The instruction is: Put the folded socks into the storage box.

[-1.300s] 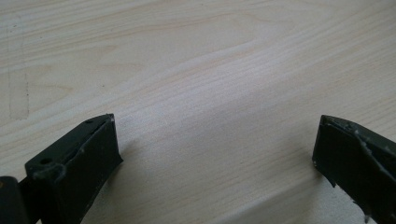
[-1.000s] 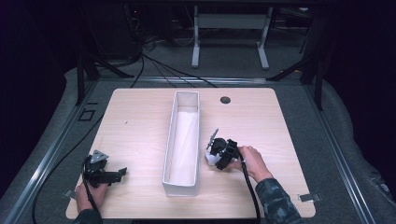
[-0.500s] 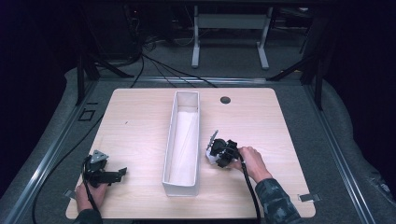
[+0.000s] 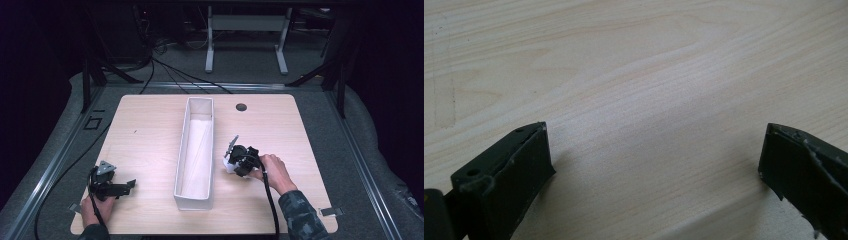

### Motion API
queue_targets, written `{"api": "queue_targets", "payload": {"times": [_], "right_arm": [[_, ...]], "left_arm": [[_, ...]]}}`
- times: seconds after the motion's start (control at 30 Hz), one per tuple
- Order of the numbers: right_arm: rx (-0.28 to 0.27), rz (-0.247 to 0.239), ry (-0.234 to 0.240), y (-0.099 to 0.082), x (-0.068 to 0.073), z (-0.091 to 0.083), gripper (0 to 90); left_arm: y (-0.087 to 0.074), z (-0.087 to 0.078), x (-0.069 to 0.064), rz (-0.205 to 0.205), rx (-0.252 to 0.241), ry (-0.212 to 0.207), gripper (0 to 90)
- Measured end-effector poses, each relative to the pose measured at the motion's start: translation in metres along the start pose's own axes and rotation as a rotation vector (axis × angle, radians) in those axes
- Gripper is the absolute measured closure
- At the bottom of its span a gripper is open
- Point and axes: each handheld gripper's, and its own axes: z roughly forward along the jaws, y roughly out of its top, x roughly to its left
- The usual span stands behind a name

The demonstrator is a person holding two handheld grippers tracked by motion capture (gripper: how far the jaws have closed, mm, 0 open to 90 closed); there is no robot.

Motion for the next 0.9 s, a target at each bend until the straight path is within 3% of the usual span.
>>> {"api": "queue_targets", "payload": {"times": [0.37, 0.9], "right_arm": [[-0.038, 0.021, -0.004, -0.004, -0.011, -0.028, 60.4], [-0.023, 0.006, -0.001, 0.005, -0.018, -0.051, 60.4]], "left_arm": [[0.0, 0.0, 0.0, 0.0, 0.0, 0.0, 0.3], [0.0, 0.0, 0.0, 0.0, 0.0, 0.0, 0.3]]}}
